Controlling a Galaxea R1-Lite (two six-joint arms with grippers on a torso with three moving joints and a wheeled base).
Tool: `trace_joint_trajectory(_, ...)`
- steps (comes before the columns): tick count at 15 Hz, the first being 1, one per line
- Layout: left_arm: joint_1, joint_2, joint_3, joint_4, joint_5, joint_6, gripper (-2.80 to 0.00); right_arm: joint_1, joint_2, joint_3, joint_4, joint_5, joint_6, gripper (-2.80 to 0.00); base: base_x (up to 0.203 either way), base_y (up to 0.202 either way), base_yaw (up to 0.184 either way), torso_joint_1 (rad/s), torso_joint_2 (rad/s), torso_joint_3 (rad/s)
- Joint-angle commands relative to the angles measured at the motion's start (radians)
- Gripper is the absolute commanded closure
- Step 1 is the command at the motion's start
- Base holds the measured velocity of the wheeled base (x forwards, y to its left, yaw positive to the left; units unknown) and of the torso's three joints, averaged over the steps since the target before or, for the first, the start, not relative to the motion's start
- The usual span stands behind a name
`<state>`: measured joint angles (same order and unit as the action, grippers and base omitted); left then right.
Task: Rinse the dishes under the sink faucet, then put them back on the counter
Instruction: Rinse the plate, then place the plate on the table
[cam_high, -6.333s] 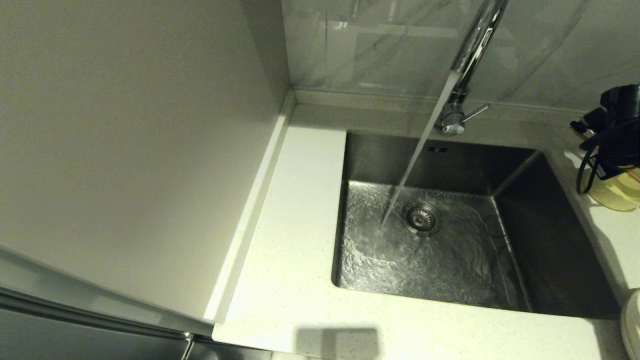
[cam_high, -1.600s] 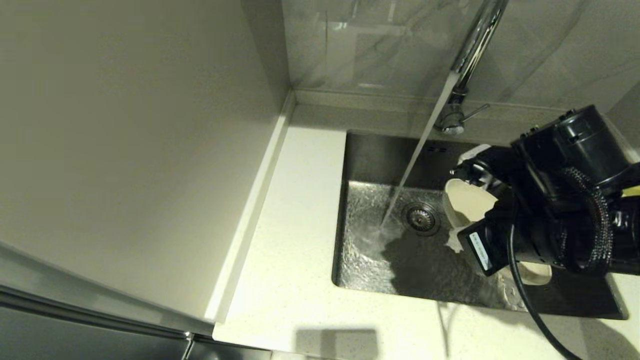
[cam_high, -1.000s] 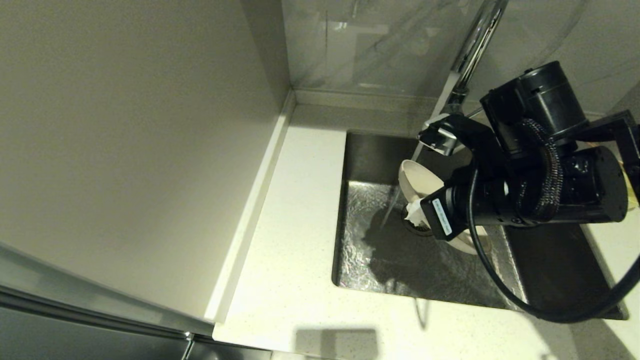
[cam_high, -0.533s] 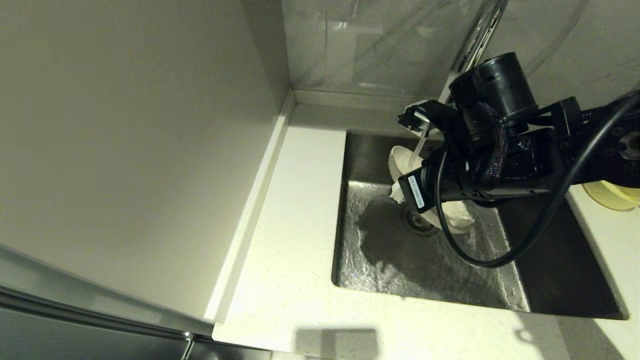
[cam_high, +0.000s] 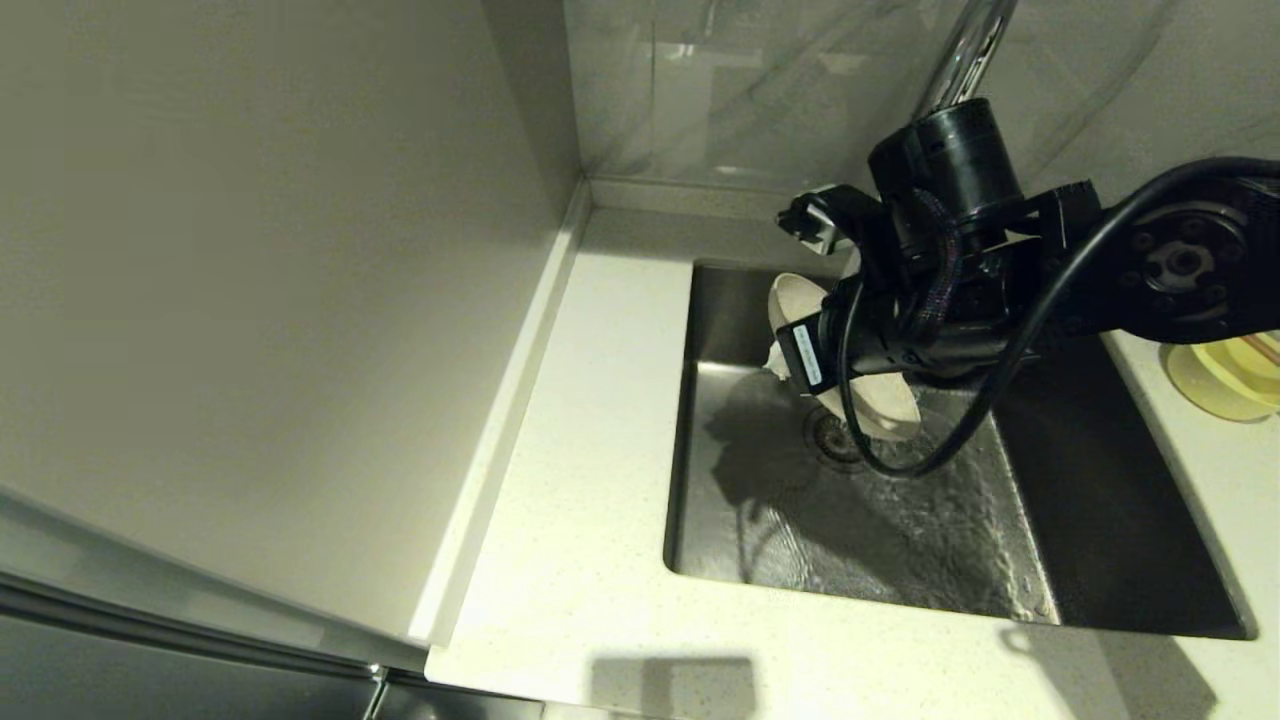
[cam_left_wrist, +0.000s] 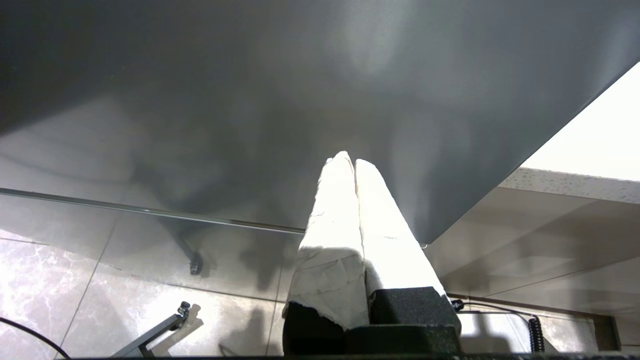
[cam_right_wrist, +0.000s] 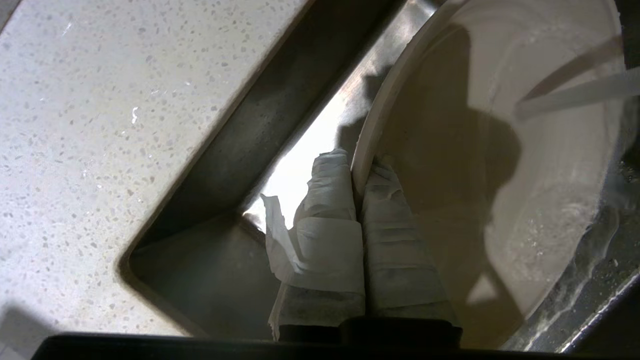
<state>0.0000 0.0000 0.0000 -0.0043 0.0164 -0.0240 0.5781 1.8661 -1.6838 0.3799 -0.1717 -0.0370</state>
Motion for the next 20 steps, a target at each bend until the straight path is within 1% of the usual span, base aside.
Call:
trace_joint_trajectory(1, 0.000, -0.002, 0.000, 0.000, 0.000, -0.001, 0.00, 0.000, 0.006, -0.001, 0.004, 0.000, 0.000, 0.00, 0.000, 0.000, 0.000, 0.000, 0.00, 0.000)
trace_joint_trajectory(3, 0.000, -0.002, 0.000, 0.000, 0.000, -0.001, 0.00, 0.002, -0.037, 0.011, 0.007, 0.004, 0.004, 0.00, 0.000, 0.000, 0.000, 0.000, 0.00, 0.000)
trace_joint_trajectory(6, 0.000, -0.002, 0.000, 0.000, 0.000, -0.001, 0.00, 0.016, -0.165, 0.085, 0.008, 0.022, 0.011, 0.00, 0.000, 0.000, 0.000, 0.000, 0.00, 0.000)
trace_joint_trajectory(8, 0.000, -0.002, 0.000, 0.000, 0.000, -0.001, 0.00, 0.039, -0.270, 0.150, 0.009, 0.052, 0.028, 0.00, 0.000, 0.000, 0.000, 0.000, 0.00, 0.000)
trace_joint_trajectory(11, 0.000, -0.002, 0.000, 0.000, 0.000, -0.001, 0.00, 0.057, -0.398, 0.283, 0.013, 0.066, 0.047, 0.00, 0.000, 0.000, 0.000, 0.000, 0.00, 0.000)
trace_joint_trajectory(13, 0.000, -0.002, 0.000, 0.000, 0.000, -0.001, 0.00, 0.052, -0.448, 0.330, 0.041, 0.063, 0.122, 0.00, 0.000, 0.000, 0.000, 0.000, 0.00, 0.000)
trace_joint_trajectory(15, 0.000, -0.002, 0.000, 0.000, 0.000, -0.001, 0.00, 0.030, -0.464, 0.314, 0.074, 0.063, 0.203, 0.00, 0.000, 0.000, 0.000, 0.000, 0.00, 0.000)
trace_joint_trajectory(18, 0.000, -0.002, 0.000, 0.000, 0.000, -0.001, 0.00, -0.019, -0.447, 0.214, 0.074, 0.062, 0.327, 0.00, 0.000, 0.000, 0.000, 0.000, 0.00, 0.000)
trace_joint_trajectory(20, 0.000, -0.002, 0.000, 0.000, 0.000, -0.001, 0.00, -0.087, -0.421, 0.148, 0.077, 0.062, 0.423, 0.00, 0.000, 0.000, 0.000, 0.000, 0.00, 0.000)
